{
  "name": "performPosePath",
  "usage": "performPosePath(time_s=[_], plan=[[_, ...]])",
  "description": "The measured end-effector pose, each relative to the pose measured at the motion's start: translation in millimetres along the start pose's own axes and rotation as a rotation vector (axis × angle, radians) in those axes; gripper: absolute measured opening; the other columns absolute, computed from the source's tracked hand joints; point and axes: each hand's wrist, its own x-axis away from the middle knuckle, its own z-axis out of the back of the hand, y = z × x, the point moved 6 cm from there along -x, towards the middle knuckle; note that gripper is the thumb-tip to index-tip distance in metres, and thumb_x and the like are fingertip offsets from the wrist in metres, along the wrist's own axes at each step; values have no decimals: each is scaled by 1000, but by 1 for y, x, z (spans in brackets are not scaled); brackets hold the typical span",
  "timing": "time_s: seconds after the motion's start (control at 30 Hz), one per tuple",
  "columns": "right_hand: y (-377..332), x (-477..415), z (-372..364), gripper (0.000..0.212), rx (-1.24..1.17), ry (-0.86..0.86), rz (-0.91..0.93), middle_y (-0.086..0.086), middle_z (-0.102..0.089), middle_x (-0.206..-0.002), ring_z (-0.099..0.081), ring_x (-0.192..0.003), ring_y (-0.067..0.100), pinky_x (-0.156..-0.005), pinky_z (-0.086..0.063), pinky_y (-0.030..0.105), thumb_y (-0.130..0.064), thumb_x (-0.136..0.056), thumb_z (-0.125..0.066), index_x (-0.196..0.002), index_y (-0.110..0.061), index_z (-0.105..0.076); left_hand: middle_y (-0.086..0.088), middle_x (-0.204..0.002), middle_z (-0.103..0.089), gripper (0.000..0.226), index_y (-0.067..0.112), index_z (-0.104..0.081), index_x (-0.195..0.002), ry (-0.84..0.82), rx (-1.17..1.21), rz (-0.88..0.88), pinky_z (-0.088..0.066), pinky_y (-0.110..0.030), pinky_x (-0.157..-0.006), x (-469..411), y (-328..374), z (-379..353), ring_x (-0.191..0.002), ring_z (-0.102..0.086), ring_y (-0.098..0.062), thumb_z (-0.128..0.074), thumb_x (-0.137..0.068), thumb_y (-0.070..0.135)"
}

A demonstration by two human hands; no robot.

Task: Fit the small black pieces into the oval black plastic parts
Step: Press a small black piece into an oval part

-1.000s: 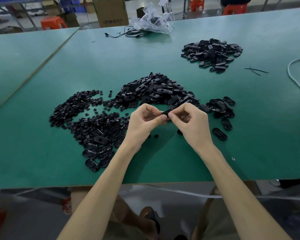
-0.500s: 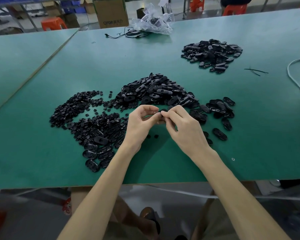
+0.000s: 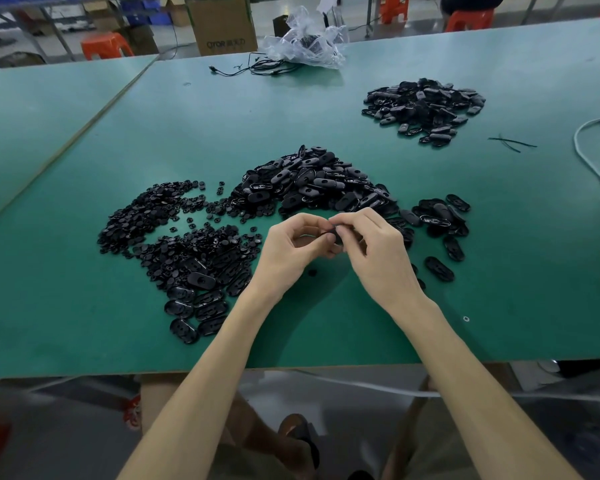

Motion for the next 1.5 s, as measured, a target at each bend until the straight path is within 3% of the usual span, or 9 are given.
performPosePath(time_s=[0.13, 0.23, 0.4, 0.63, 0.73, 1.0, 1.13, 1.33, 1.5], plan=[[-1, 1, -1, 15, -3, -12, 7, 0, -67, -108, -64, -88, 9, -82, -57, 38, -6, -104, -61, -113, -8, -73, -13, -89, -77, 11, -2, -69, -103, -1, -45, -2, -59, -25, -76, 0, 0, 0, -71, -74, -19, -71, -93, -5], [-2, 1, -2, 15, 1, -19, 8, 1, -67, -108, -67, -88, 17, -81, -58, 43, -6, -104, -61, -113, -8, -72, -15, -87, -76, 11, -4, -69, -104, 14, -75, -1, -59, -26, -76, 0, -1, 0, -68, -71, -18, -68, -94, -8], [-4, 2, -6, 14, 18, -57, 8, 1, -68, -110, -68, -90, 23, -83, -58, 47, -8, -104, -61, -114, -8, -71, -3, -84, -75, 17, 0, -70, -102, 42, -140, -1, -61, -30, -76, 0, -1, 0, -70, -72, -14, -65, -91, -11], [-5, 2, -7, 14, 35, -65, 14, -5, -67, -111, -66, -86, 19, -81, -58, 47, -12, -103, -62, -116, -13, -69, -6, -87, -75, 17, 0, -71, -102, 78, -159, -7, -61, -33, -75, 1, 0, 2, -72, -70, -14, -66, -90, -11], [-5, 3, -7, 15, 40, -56, 23, -12, -61, -105, -61, -80, 10, -78, -58, 44, -11, -101, -64, -115, -17, -65, -9, -91, -76, 17, 1, -71, -102, 83, -154, -11, -61, -32, -76, 1, 0, 2, -74, -71, -14, -67, -90, -10], [-1, 2, -4, 19, 21, -25, 43, -6, -61, -101, -58, -76, 6, -70, -50, 25, 1, -98, -61, -99, -15, -71, -14, -90, -78, 13, -5, -73, -105, 73, -60, -63, -59, -25, -78, 2, 4, 3, -79, -76, -21, -73, -92, -5], [1, 2, -3, 19, 20, -7, 26, -5, -63, -101, -57, -76, 3, -72, -48, 20, 2, -97, -62, -98, -14, -72, -14, -90, -78, 13, -5, -73, -105, 89, -73, -91, -61, -28, -78, 2, 5, 4, -78, -76, -23, -72, -92, -7], [-3, 2, 8, 17, 11, 128, 19, -1, -66, -100, -60, -82, 5, -78, -47, 15, 3, -96, -64, -101, -10, -74, -3, -105, -79, 19, 10, -74, -113, 108, -92, -98, -60, -34, -90, 2, 5, 5, -98, -76, -21, -76, -94, 11], [29, 4, 35, 32, -169, 480, -360, -4, -54, -117, -59, -84, -7, -74, -48, 11, -1, -100, -55, -128, -13, -65, 5, -105, -77, 18, 17, -75, -110, 185, -175, -68, -59, -42, -96, 1, 0, 11, -102, -73, -16, -68, -99, 5]])
